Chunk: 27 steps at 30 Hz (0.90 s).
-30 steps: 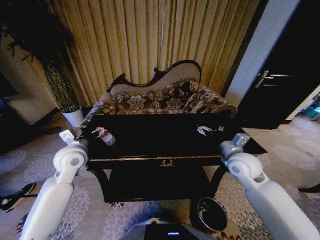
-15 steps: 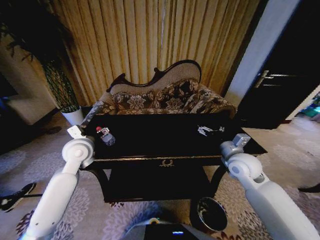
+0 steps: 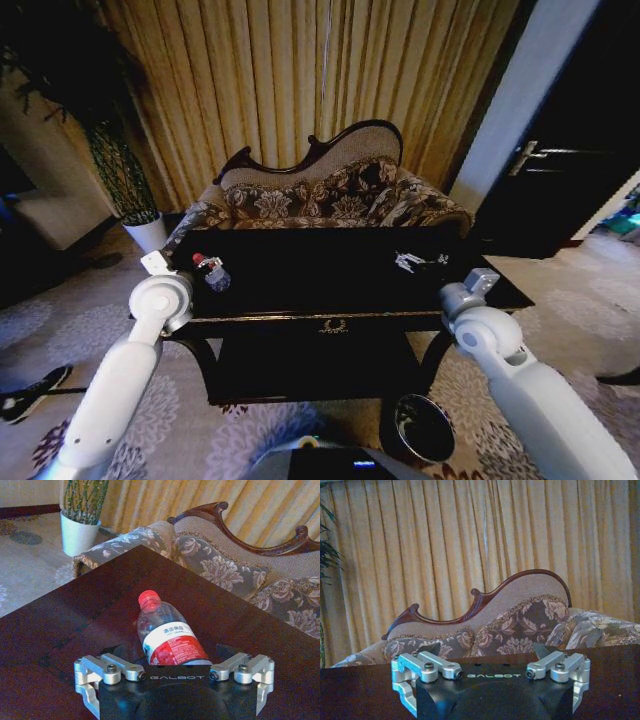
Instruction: Move to the front of the table and place the trash on the table into the trash bin.
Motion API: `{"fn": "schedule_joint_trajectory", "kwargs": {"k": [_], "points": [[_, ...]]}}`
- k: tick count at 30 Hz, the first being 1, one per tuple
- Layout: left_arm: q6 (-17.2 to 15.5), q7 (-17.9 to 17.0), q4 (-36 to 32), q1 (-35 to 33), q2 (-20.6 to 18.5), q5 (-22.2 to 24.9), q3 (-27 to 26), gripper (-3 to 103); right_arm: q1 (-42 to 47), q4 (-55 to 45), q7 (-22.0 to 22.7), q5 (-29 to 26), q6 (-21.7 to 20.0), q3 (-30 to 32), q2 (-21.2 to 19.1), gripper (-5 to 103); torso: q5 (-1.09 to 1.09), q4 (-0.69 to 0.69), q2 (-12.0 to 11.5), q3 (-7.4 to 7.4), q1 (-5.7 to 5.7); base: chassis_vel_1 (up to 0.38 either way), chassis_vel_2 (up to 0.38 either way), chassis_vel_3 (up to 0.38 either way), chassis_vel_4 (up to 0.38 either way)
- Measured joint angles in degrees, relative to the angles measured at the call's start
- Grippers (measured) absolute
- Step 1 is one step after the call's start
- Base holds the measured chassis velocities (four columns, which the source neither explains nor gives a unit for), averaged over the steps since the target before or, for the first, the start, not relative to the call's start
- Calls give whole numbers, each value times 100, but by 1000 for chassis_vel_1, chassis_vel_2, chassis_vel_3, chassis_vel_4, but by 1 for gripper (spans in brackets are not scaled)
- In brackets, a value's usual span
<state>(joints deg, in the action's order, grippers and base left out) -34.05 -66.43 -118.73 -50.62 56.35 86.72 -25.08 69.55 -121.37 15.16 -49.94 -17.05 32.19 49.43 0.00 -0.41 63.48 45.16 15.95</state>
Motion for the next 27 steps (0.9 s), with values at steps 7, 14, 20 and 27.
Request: {"fn": "schedule_joint_trajectory", "kwargs": {"k": [7,14,20,27], "points": [[-13,30,142,93,23,3,30,100,9,5,-2,9,16,0,16,100,0,0,0,0,0,0,0,0,0],[-16,52,242,131,39,1,44,100,15,17,-4,78,112,-3,1,100,0,0,0,0,0,0,0,0,0],[-17,56,302,176,65,1,55,100,18,8,0,79,124,-5,-16,100,0,0,0,0,0,0,0,0,0],[-72,47,331,191,88,143,24,100,27,-25,12,20,145,-9,-4,100,0,0,0,0,0,0,0,0,0]]}}
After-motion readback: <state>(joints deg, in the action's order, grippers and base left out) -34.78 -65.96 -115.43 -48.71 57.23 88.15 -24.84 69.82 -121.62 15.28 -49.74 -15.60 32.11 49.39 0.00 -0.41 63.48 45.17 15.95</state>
